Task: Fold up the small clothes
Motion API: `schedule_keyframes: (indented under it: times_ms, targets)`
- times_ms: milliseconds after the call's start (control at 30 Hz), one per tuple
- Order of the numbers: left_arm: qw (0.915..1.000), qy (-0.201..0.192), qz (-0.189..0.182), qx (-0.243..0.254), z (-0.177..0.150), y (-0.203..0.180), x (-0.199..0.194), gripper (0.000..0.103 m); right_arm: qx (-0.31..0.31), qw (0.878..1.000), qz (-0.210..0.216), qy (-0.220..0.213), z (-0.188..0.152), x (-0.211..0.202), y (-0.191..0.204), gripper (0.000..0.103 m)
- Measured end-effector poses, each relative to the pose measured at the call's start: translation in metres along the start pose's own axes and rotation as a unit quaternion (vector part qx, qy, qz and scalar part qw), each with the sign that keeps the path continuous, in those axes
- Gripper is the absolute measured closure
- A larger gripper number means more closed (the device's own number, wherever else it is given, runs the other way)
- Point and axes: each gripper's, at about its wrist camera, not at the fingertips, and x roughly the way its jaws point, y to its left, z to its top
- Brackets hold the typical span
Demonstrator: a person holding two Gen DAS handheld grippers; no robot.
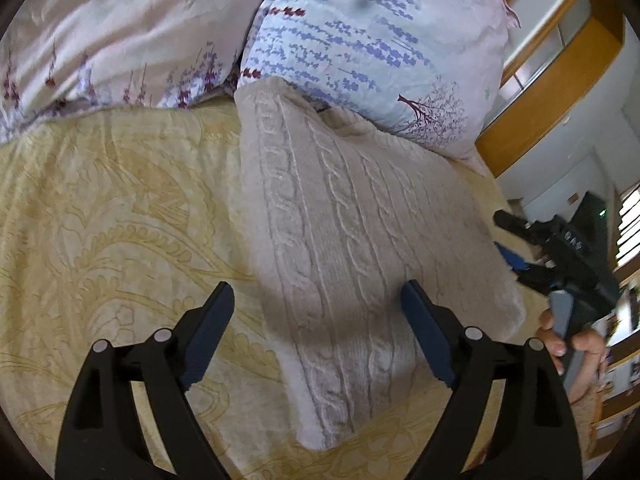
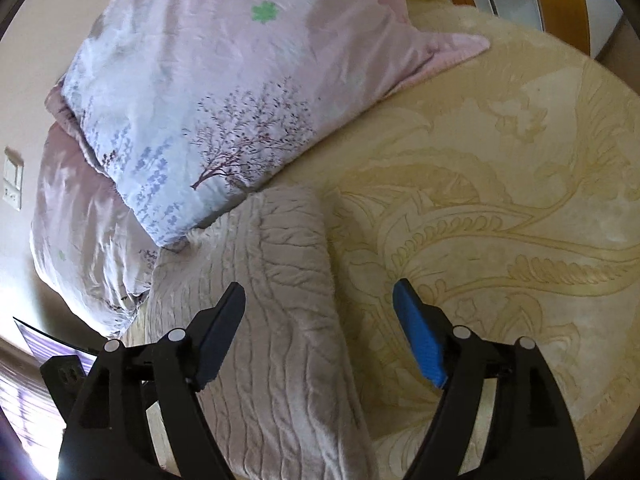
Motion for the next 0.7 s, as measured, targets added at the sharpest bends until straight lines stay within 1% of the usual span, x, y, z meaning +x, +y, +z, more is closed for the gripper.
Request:
schedule_keyframes:
  times_ms: [167, 367, 433, 667, 700]
  targets:
    - [0.9992, 0.009, -0.027, -0.028, 0.007, 0.008, 0.006, 0.018, 0.003, 1.000, 0.017, 0.017, 0.005, 0.011, -0.002, 0.025]
    - [0.9946, 0.030, -0.068, -0.072, 0.017, 0.021, 0.020, 0.018, -0.011, 0.999, 0.023, 0.031, 0.009, 0.021, 0.004, 0.025]
    - [0.9936, 0.028, -0.076, -0.079, 0.021, 0.023, 0.021, 0.018, -0.015, 0.999, 0.025, 0.037, 0.009, 0.024, 0.006, 0.025]
    - [0.9877, 0.030, -0.119, -0.097, 0.030, 0.028, 0.031, 0.019, -0.030, 0.994, 0.075, 0.072, 0.010, 0.035, 0.011, 0.025]
    - [0.9872, 0.030, -0.122, -0.098, 0.031, 0.028, 0.032, 0.020, -0.035, 0.992, 0.088, 0.081, 0.010, 0.038, 0.012, 0.026]
